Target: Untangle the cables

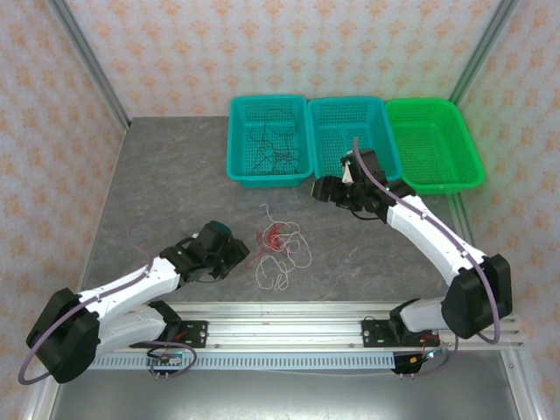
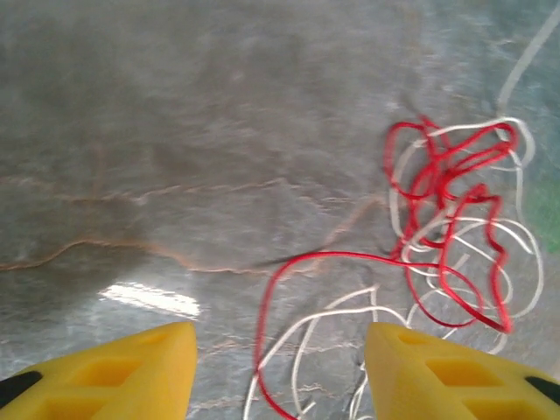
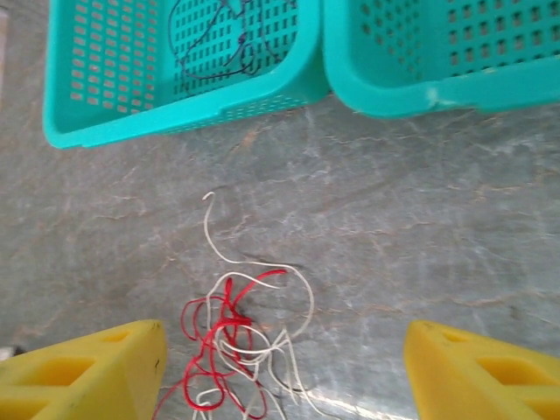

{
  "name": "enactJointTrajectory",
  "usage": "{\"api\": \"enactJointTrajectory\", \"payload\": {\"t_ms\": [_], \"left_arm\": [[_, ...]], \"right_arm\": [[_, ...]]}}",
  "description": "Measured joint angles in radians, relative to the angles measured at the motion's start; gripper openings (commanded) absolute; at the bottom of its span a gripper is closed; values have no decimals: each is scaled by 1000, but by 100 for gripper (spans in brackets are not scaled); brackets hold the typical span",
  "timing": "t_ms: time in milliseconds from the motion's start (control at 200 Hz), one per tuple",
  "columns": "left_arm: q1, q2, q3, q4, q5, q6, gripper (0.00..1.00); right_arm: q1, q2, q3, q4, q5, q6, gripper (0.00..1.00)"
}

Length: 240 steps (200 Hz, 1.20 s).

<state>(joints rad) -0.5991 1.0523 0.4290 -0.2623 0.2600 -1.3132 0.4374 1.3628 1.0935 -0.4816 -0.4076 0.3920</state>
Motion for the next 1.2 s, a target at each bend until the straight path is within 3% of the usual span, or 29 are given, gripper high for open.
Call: {"api": "enactJointTrajectory", "payload": {"t_ms": [125,285,515,721,876,1031,1201], "left_arm": [[25,18,-84,79,52,-87,54],[42,71,-70,108,97,-128,56],[63,149,-28,67,138,-164,44],[65,156,-12,70,148,-171,62],[65,130,-9,85,158,-171,60],[52,67,-7,169,259,-179,59],[53,13,22,162,284,-169,65]], "right_arm": [[28,45,-9,36,-31,9,72],[69,87,-9,63,-46,10,72],[108,114,-9,103,-64,24,72],[145,136,-9,105,-64,23,72],[145,136,-9,108,-64,22,72],[145,138,-9,108,-63,15,72],[145,140,-10,109,-61,16,72]]}}
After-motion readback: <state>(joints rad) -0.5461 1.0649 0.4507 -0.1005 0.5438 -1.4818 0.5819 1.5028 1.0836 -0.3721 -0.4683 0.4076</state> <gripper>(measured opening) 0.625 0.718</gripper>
